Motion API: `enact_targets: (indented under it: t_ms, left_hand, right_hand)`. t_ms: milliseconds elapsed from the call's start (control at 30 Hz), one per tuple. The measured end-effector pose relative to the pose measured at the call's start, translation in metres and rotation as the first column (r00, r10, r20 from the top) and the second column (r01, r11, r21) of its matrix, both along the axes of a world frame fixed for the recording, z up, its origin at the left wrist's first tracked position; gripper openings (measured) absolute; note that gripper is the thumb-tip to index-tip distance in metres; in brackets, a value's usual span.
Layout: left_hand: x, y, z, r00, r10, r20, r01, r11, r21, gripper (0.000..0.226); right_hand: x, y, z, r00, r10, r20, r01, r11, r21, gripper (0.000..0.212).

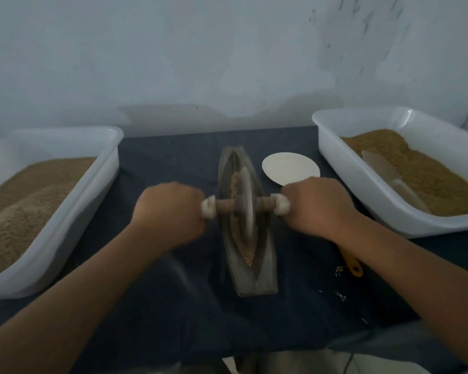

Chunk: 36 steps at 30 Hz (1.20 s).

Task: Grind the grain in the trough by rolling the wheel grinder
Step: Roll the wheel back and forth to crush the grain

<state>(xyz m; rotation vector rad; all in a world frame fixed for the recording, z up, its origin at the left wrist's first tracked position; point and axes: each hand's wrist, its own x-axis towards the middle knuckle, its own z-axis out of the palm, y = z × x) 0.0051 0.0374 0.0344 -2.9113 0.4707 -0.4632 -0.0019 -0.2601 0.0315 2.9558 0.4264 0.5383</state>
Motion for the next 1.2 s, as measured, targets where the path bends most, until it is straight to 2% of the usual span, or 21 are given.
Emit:
enact_targets:
  t_ms: [100,167,267,400,500,567,667,733,833,967,1033,1133,1200]
  left_hand:
    - [-0.028,0.015,-0.019,0.99,-0.056,0.127,0.062,0.997,-0.045,0.042]
    - [-0.014,0.012,-0.022,0.998,-0.006,0.066,0.013,0.995,-0.096,0.04]
    - [0.034,-0.005,-0.007,0.994,0.103,-0.024,-0.105,0.987,-0.119,0.031]
    - [0.053,-0.015,0.008,0.993,0.111,-0.047,-0.116,0.986,-0.117,0.025]
    - [0.016,-0.001,-0.007,0.998,0.052,-0.029,-0.055,0.993,-0.101,0.027]
    - [-0.018,0.013,-0.023,0.998,-0.028,0.056,0.034,0.993,-0.109,0.03]
    - [-0.038,0.023,-0.036,0.987,-0.095,0.127,0.112,0.985,-0.133,0.032]
    - [-0.022,0.019,-0.035,0.993,-0.05,0.107,0.066,0.987,-0.145,0.036]
    - [0.025,0.003,-0.024,0.996,0.082,0.045,-0.072,0.979,-0.188,0.037]
    - [0.049,-0.009,-0.012,0.989,0.144,-0.02,-0.145,0.967,-0.212,0.035]
    - [0.03,-0.002,-0.015,0.992,0.121,-0.029,-0.124,0.973,-0.195,0.034]
    - [-0.016,0.013,-0.025,0.995,-0.026,0.095,0.036,0.995,-0.095,0.036]
    - [-0.033,0.017,-0.024,0.98,-0.103,0.168,0.112,0.993,-0.047,0.037]
  right_hand:
    - [-0.021,-0.006,-0.001,0.995,0.089,0.052,-0.086,0.995,-0.049,0.037]
    - [-0.008,-0.002,-0.001,0.997,0.07,0.039,-0.068,0.996,-0.056,0.037]
    - [0.033,0.012,0.006,0.993,-0.026,0.112,0.027,1.0,-0.009,0.033]
    - [0.052,0.02,0.015,0.994,-0.1,-0.036,0.101,0.994,0.041,0.023]
    - [0.019,0.01,0.008,1.0,-0.005,0.015,0.004,0.998,0.066,0.024]
    - [-0.014,0.001,0.002,0.993,0.086,0.083,-0.087,0.996,0.005,0.024]
    - [-0.032,-0.004,0.006,0.989,0.11,0.099,-0.103,0.992,-0.075,0.041]
    - [-0.019,0.002,0.004,0.992,0.085,0.098,-0.076,0.992,-0.096,0.033]
    - [0.021,0.018,0.013,0.995,-0.02,0.102,0.024,0.999,-0.043,0.017]
    - [0.045,0.026,0.025,0.998,-0.061,0.032,0.063,0.997,-0.042,0.02]
    - [0.037,0.023,0.019,0.997,-0.07,0.035,0.071,0.997,-0.039,0.027]
    - [-0.003,0.009,0.002,0.994,-0.055,-0.092,0.055,0.998,-0.011,0.033]
    - [-0.03,-0.004,-0.006,0.999,0.051,0.013,-0.051,0.999,-0.016,0.028]
